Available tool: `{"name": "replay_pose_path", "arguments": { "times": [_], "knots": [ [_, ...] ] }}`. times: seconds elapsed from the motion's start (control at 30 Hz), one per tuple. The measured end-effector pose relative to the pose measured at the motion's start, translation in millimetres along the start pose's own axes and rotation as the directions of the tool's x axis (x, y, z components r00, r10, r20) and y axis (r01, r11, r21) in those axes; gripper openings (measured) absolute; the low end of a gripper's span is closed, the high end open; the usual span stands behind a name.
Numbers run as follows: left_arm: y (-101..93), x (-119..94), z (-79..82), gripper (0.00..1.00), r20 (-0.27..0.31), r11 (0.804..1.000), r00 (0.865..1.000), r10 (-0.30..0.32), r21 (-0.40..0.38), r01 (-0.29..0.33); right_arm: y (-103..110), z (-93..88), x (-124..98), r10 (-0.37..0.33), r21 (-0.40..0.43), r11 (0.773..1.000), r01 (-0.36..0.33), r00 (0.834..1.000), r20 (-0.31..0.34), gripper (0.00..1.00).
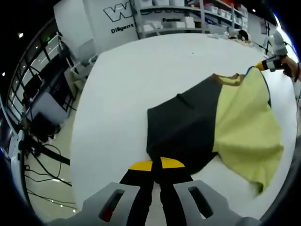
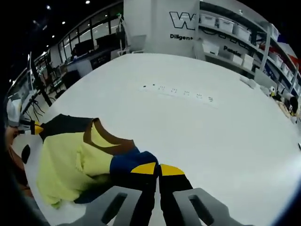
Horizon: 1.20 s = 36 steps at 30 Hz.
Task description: Fold the garment on the visible template until the final outline fits inside the template.
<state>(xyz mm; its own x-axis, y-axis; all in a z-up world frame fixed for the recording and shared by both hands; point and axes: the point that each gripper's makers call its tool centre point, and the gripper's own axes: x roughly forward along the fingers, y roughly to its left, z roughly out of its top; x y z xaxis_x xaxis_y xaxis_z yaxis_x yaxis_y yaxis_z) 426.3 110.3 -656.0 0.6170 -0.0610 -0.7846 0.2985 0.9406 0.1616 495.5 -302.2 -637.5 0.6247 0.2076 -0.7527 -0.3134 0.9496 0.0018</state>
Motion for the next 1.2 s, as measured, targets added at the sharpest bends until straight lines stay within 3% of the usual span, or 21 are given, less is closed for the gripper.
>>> {"name": "replay_pose_path", "arguments": {
  "times": [0.13,0.27,0.33,0.47,0.73,0.87,0.97,1.07,1.17,1.2],
  "knots": [
    [-0.1,3.1,-3.2,0.05,-0.010,1.000,1.000,-0.003,-0.005,0.003,1.5,-6.8,6.5,0.005,0.005,1.000,-0.005,1.000,-0.026,0.00],
    [1.1,6.1,-5.2,0.05,-0.012,1.000,1.000,-0.005,-0.014,0.005,-6.4,4.2,24.9,0.013,0.031,0.999,-0.013,1.000,-0.024,0.00],
    [3.5,8.6,0.3,0.05,0.032,1.000,0.999,0.003,0.014,-0.003,-8.7,12.3,33.2,0.016,0.030,0.999,-0.016,1.000,-0.021,0.00],
    [7.1,12.3,-0.7,0.05,0.036,1.000,0.999,-0.001,-0.028,0.002,-10.6,29.6,44.2,0.017,-0.016,1.000,-0.017,1.000,-0.001,0.00],
    [14.3,16.9,6.2,0.06,0.052,0.999,0.998,0.040,0.005,-0.041,-13.8,49.5,59.3,-0.005,-0.065,0.998,0.005,1.000,0.008,0.00],
    [16.1,12.0,9.9,0.19,0.068,0.997,0.995,0.074,0.024,-0.076,-7.5,57.1,56.2,0.004,-0.044,0.999,-0.001,0.998,0.070,0.00],
    [6.6,4.6,14.1,0.28,0.109,0.998,0.994,0.034,-0.052,-0.029,-4.1,58.9,48.3,0.014,-0.022,1.000,-0.012,0.993,0.116,0.00],
    [-0.7,-4.7,17.0,0.36,0.131,0.998,0.991,0.021,-0.068,-0.012,-2.6,58.5,41.4,0.020,0.015,1.000,-0.022,0.991,0.133,0.16],
    [-13.1,-13.3,23.7,0.45,0.185,0.991,0.983,-0.008,-0.128,0.032,8.8,52.1,25.9,0.052,0.024,0.998,-0.057,0.987,0.152,0.21],
    [-20.2,-17.1,24.0,0.48,0.196,0.992,0.980,-0.030,-0.117,0.054,11.6,50.5,21.1,0.067,0.035,0.997,-0.073,0.984,0.166,0.24]
  ]
}}
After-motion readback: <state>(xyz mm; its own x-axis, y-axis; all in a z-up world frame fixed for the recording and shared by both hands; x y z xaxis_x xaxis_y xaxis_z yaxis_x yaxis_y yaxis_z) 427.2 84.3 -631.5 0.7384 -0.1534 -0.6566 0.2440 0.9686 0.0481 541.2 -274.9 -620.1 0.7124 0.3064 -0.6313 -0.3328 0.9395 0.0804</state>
